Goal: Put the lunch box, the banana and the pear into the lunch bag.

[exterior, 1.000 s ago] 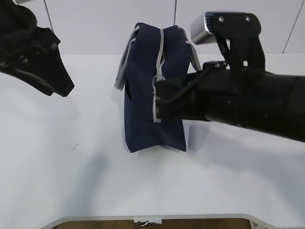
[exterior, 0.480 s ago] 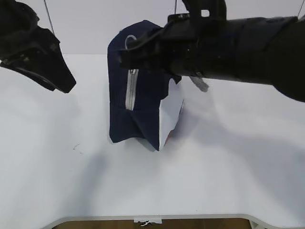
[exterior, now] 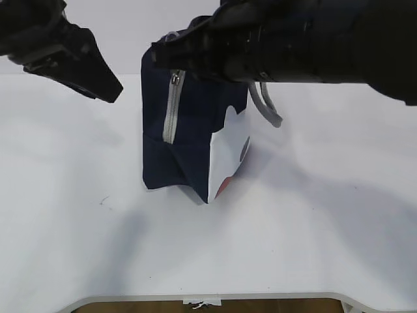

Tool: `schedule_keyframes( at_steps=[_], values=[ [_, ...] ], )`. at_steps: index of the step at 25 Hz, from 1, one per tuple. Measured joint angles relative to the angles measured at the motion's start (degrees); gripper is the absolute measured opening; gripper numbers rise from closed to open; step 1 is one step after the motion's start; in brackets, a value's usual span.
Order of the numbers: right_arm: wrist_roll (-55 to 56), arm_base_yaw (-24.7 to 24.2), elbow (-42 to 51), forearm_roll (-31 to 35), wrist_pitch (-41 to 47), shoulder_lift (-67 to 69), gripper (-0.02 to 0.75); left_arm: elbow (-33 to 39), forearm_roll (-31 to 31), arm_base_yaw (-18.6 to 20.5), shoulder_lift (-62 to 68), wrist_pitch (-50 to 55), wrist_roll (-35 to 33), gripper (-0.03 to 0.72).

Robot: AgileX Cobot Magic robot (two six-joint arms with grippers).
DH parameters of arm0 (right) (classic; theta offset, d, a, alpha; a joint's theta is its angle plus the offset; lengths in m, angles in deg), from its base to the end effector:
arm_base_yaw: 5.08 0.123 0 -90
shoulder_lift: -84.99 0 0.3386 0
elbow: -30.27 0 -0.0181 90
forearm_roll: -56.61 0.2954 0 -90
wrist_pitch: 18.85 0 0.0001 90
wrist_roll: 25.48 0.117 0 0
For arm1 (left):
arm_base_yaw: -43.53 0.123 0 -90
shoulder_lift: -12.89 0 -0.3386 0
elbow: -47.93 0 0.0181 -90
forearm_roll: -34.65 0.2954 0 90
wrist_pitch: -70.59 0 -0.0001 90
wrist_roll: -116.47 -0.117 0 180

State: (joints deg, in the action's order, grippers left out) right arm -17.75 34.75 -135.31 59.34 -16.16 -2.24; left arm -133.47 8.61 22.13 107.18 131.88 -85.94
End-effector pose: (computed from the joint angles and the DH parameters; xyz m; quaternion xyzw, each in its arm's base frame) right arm 0.3177 0.2653 0.3513 -0.2081 0.7916 0.2449 0.5196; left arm 0.3305 -0.1779 0.3689 0.2974 0.9040 -0.2149 0.2196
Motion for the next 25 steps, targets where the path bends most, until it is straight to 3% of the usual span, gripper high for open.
schedule_keyframes(
  at_steps=[18,21,22,23,24,25],
  values=[
    [0.0,0.0,-4.0,2.4,5.7,0.0,0.001,0.0,-11.3,0.0,8.9,-9.8,-12.6,0.294],
    [0.0,0.0,-4.0,2.4,5.9,0.0,0.001,0.0,-12.4,0.0,10.5,-10.2,-14.5,0.217],
    [0.0,0.0,-4.0,2.4,5.9,0.0,0.001,0.0,-12.7,0.0,10.8,-10.3,-15.2,0.12],
    [0.0,0.0,-4.0,2.4,5.9,0.0,0.001,0.0,-12.7,0.0,10.8,-10.3,-15.2,0.12],
    [0.0,0.0,-4.0,2.4,5.9,0.0,0.001,0.0,-12.7,0.0,10.8,-10.3,-15.7,0.038],
    [0.0,0.0,-4.0,2.4,5.9,0.0,0.001,0.0,-12.5,0.0,10.6,-10.3,-16.0,0.008]
  ],
)
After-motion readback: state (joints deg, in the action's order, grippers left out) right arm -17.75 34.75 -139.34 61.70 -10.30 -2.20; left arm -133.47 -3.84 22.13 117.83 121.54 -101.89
